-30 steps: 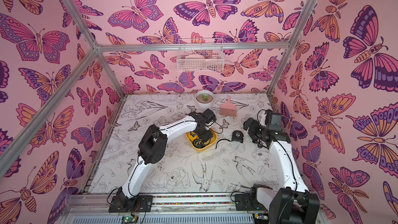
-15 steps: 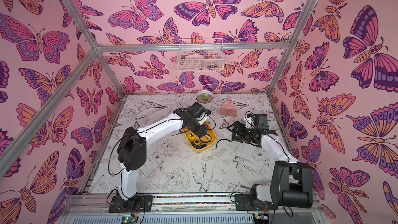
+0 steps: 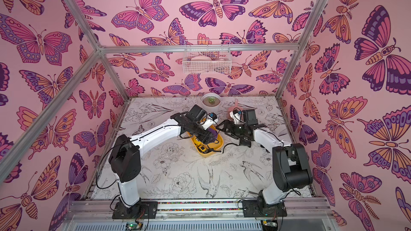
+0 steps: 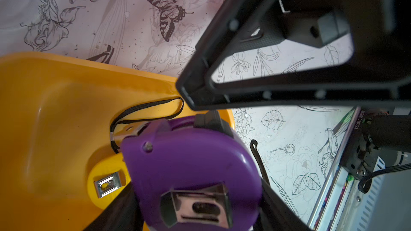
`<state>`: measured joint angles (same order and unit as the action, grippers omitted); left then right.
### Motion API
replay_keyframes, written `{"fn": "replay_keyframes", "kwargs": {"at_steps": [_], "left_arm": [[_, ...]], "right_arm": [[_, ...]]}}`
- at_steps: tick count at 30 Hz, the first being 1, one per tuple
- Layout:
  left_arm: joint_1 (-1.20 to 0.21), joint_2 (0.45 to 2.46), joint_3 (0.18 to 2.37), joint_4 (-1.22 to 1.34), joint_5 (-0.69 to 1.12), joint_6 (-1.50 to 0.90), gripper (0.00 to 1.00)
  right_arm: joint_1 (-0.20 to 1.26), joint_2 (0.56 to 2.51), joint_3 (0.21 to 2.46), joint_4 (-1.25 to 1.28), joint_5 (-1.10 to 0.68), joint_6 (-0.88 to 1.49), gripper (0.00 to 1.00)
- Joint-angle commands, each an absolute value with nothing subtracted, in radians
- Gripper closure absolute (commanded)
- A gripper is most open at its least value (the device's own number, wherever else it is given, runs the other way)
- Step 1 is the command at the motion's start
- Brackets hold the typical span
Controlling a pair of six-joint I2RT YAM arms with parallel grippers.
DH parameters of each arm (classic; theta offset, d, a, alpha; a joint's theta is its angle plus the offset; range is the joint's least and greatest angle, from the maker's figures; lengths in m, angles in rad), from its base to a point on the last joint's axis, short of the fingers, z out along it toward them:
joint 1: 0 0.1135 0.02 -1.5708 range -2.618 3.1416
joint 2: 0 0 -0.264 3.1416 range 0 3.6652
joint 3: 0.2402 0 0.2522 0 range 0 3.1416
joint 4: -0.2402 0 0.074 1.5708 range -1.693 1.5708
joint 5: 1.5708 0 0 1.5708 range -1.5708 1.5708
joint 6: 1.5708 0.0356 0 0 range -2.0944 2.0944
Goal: Take the tape measure out of the storage box
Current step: Pick up the tape measure from the storage box, then place the tape measure at the center of the board.
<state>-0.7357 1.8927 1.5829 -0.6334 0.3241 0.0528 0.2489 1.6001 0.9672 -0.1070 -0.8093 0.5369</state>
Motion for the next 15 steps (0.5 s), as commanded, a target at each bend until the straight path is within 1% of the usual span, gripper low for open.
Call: {"fn": "replay_keyframes", "kwargs": {"at_steps": [1,11,14,15], "left_arm": [[-0.721,1.833,1.565,-0.589,0.366,0.068,0.69],[-0.709,1.831,1.557,-0.578,0.401,0.077,0.69],[-0.707,1.833,1.555,-0.578,0.402,0.075,0.69],[-0.707,1.833,1.554,-0.578,0.402,0.075,0.69]], "right_arm": [[0.270,1.611,0.986,-0.056,-0.879,0.578,0.08],[0.347,1.614,1.008,-0.071,-0.921,0.594,0.19],[0.358,1.611,1.009,-0.072,-0.922,0.600,0.24],[0.362,1.611,1.009,-0.071,-0.925,0.603,0.28]]}}
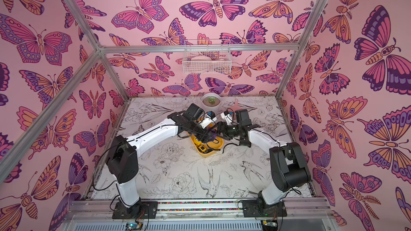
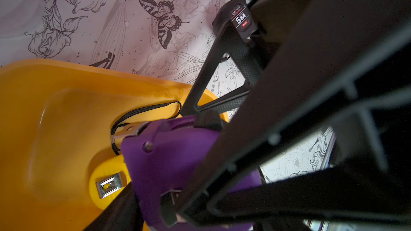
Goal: Take the tape measure out of the storage box
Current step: Place the tape measure at the center of the board.
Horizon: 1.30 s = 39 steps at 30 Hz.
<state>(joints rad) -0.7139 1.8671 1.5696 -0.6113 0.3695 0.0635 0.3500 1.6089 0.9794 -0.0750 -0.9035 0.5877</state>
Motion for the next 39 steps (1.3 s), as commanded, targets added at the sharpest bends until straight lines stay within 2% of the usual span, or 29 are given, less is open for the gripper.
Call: {"fn": "replay_keyframes", "kwargs": {"at_steps": [1,8,10,13,16,25,32,39], "left_arm": [[-0.706,1.834,1.552,-0.578,0.401,0.074,0.69],[-0.704,1.843,1.551,-0.570,0.425,0.054,0.67],[-0.704,1.846,1.551,-0.567,0.432,0.049,0.63],[-0.704,1.845,1.551,-0.568,0.443,0.046,0.50],[-0.704,1.842,1.550,-0.568,0.449,0.047,0.35],[-0.689,1.714,1.479,-0.488,0.341,-0.009,0.01],[-0.677,1.640,1.408,-0.444,0.234,-0.033,0.00],[-0.672,1.647,1.340,-0.446,0.169,-0.030,0.01]], "right_arm": [[0.365,1.612,1.011,-0.076,-0.928,0.603,0.32],[0.388,1.621,1.004,-0.065,-0.948,0.612,0.58],[0.388,1.621,1.002,-0.062,-0.948,0.616,0.62],[0.389,1.621,0.997,-0.040,-0.947,0.628,0.71],[0.388,1.620,0.988,-0.002,-0.943,0.654,0.75],[0.337,1.616,1.016,-0.019,-0.910,0.655,0.78],[0.216,1.611,1.036,-0.025,-0.919,0.651,0.79],[0.013,1.614,1.009,0.029,-0.909,0.687,0.80]]}}
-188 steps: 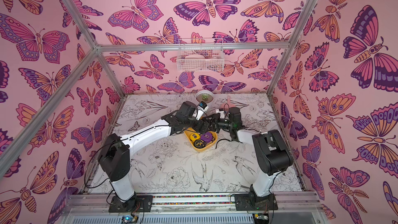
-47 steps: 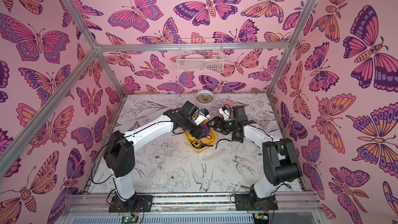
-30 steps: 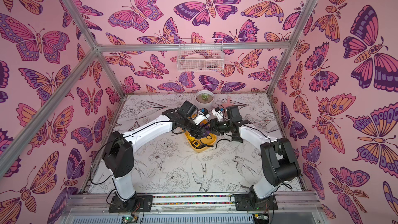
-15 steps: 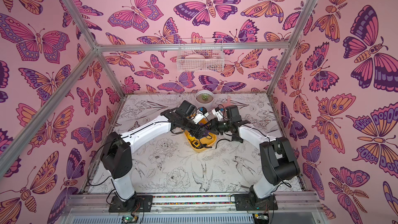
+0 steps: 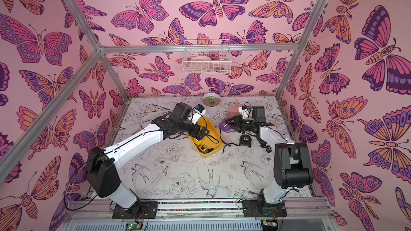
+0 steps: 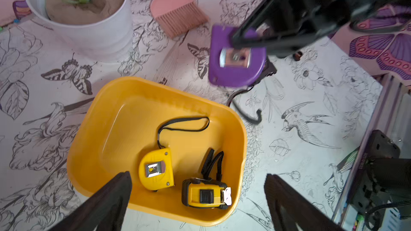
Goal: Take the tape measure out of the storage box
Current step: Place the tape measure at the center of the board.
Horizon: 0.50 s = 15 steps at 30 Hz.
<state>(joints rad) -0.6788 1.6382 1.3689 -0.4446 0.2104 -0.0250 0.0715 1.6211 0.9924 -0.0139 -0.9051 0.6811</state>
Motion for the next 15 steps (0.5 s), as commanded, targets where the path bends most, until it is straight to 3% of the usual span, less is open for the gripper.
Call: {"fn": "replay_keyframes", "kwargs": {"at_steps": [1,15], "left_arm": [[-0.673,1.651,1.332,-0.447,0.169,-0.031,0.00],[-0.672,1.683,1.298,-0.464,0.192,-0.040,0.00]], "right_arm": [[-0.011,1.623,1.012,0.021,-0.896,0.675,0.80],[-0.213,1.852,1.083,0.090,-0.830,0.657,0.78]]}}
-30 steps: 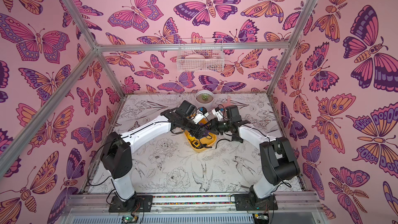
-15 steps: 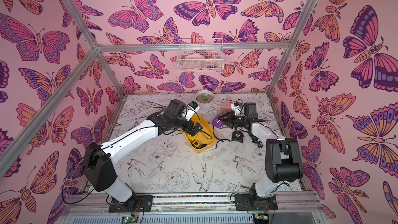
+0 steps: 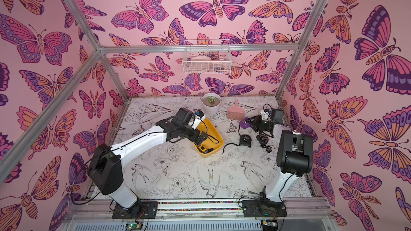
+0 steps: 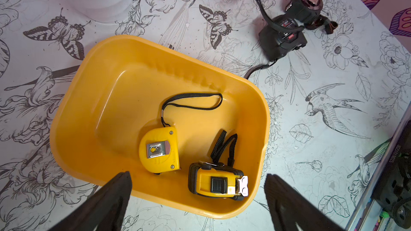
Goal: Take the tape measure out of the storage box
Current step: Place the tape measure at the center of the board.
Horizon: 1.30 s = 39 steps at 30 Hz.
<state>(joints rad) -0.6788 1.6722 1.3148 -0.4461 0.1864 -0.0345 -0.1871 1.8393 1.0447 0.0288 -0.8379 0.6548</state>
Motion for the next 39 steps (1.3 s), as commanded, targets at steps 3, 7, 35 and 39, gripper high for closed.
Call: {"fn": "replay_keyframes", "kwargs": {"at_steps": [3,7,35,39], "left_arm": [[-0.673,1.678,1.296,-0.466,0.190,-0.044,0.00],[-0.673,1.680,1.294,-0.469,0.189,-0.044,0.00],[-0.723,1.817,1.417,-0.631,0.156,0.002,0.00],[-0.734,1.864,1.450,-0.674,0.140,-0.001,0.01]], "right_arm": [[-0.244,1.860,1.066,0.115,-0.807,0.668,0.77],[-0.264,1.875,1.082,0.038,-0.753,0.604,0.76],[-0.337,1.951,1.158,-0.124,-0.559,0.501,0.39],[-0.340,1.952,1.164,-0.156,-0.543,0.490,0.29]]}}
